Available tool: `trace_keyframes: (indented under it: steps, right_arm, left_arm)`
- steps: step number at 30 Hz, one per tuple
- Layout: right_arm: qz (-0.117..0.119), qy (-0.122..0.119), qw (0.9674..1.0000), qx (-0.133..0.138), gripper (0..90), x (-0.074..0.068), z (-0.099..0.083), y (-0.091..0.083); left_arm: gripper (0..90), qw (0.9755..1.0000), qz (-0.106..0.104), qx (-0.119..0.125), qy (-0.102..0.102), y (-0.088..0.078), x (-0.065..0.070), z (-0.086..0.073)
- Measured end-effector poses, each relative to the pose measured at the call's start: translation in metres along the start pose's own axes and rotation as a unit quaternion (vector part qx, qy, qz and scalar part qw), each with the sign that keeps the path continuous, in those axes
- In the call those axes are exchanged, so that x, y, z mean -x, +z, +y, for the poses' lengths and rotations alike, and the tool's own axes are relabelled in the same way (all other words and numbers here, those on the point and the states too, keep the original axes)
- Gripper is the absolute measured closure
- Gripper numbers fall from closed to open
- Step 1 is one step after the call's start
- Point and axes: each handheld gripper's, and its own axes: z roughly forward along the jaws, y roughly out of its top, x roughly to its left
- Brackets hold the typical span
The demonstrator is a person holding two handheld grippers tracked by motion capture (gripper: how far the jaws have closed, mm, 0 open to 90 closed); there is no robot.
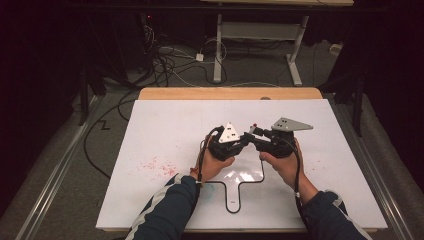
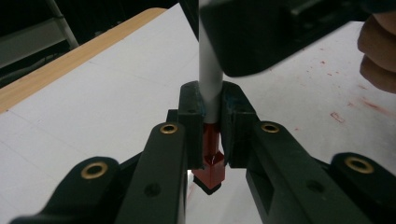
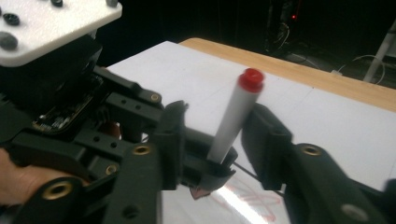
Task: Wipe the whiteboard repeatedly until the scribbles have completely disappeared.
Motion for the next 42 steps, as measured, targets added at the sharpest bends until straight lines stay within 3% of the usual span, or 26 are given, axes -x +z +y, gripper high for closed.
trace_keyframes:
  steps: [3, 7, 10, 13, 15, 19, 21, 22, 23, 27, 28, 29, 32, 33, 35, 36, 38, 42]
  right_arm:
    - [-0.012, -0.005, 0.9999, 0.003, 77.4, -0.001, 0.001, 0.003]
    - [-0.008, -0.015, 0.9999, 0.002, 81.2, -0.004, 0.002, 0.008]
    - [-0.023, -0.033, 0.9991, -0.014, 81.4, -0.006, 0.003, 0.009]
    - [-0.024, -0.041, 0.9986, -0.023, 81.5, 0.002, 0.002, 0.007]
    - [-0.04, -0.064, 0.9964, -0.038, 81.5, 0.007, -0.002, 0.007]
    - [-0.052, -0.095, 0.9911, -0.077, 81.6, 0.017, -0.014, 0.012]
    - [-0.052, -0.084, 0.9927, -0.069, 81.6, 0.023, -0.016, 0.01]
    - [-0.062, -0.09, 0.9914, -0.072, 81.6, 0.024, -0.016, 0.01]
    - [-0.065, -0.097, 0.9905, -0.073, 81.6, 0.025, -0.016, 0.01]
    - [-0.051, -0.094, 0.992, -0.067, 81.6, 0.023, -0.016, 0.014]
    - [-0.034, -0.087, 0.9937, -0.062, 81.6, 0.021, -0.016, 0.016]
    - [-0.021, -0.08, 0.9948, -0.059, 81.6, 0.018, -0.017, 0.019]
    - [-0.021, -0.103, 0.9924, -0.065, 81.7, 0.009, -0.015, 0.024]
    - [-0.023, -0.112, 0.9909, -0.07, 81.7, 0.008, -0.014, 0.024]
    - [-0.056, -0.138, 0.9847, -0.09, 81.8, 0.008, -0.013, 0.021]
    - [-0.078, -0.158, 0.9791, -0.102, 81.8, 0.009, -0.013, 0.019]
    - [-0.071, -0.134, 0.9844, -0.089, 81.8, 0.015, -0.015, 0.016]
    - [-0.061, -0.138, 0.9854, -0.079, 81.7, 0.011, -0.018, 0.029]
  left_arm:
    - [78.8, 1.0, 0.004, 0.002, -0.006, -0.002, 0.0, -0.001]
    - [77.2, 0.9998, 0.016, -0.004, -0.008, 0.0, 0.002, -0.001]
    - [57.0, 0.9991, 0.038, -0.016, -0.007, -0.005, 0.005, 0.002]
    - [41.5, 0.9986, 0.041, -0.033, 0.006, -0.025, 0.005, -0.002]
    - [36.8, 0.9969, 0.061, -0.041, 0.03, -0.044, 0.007, -0.014]
    - [28.5, 0.9943, 0.062, -0.066, 0.055, -0.079, 0.009, -0.039]
    - [26.1, 0.9932, 0.069, -0.075, 0.057, -0.093, 0.011, -0.052]
    - [23.5, 0.9927, 0.07, -0.08, 0.056, -0.1, 0.012, -0.059]
    - [22.8, 0.9915, 0.078, -0.088, 0.056, -0.105, 0.013, -0.066]
    - [22.8, 0.9863, 0.098, -0.12, 0.055, -0.125, 0.017, -0.092]
    - [22.8, 0.9865, 0.104, -0.118, 0.045, -0.131, 0.017, -0.095]
    - [22.8, 0.9882, 0.103, -0.111, 0.025, -0.137, 0.016, -0.099]
    - [22.8, 0.9886, 0.112, -0.101, 0.0, -0.155, 0.015, -0.107]
    - [22.8, 0.9884, 0.114, -0.1, -0.01, -0.162, 0.015, -0.111]
    - [22.8, 0.9875, 0.119, -0.102, -0.018, -0.169, 0.016, -0.117]
    - [22.8, 0.9873, 0.12, -0.102, -0.022, -0.172, 0.017, -0.12]
    - [22.9, 0.9864, 0.121, -0.108, -0.027, -0.174, 0.017, -0.122]
    - [22.8, 0.9869, 0.114, -0.112, -0.017, -0.172, 0.021, -0.121]
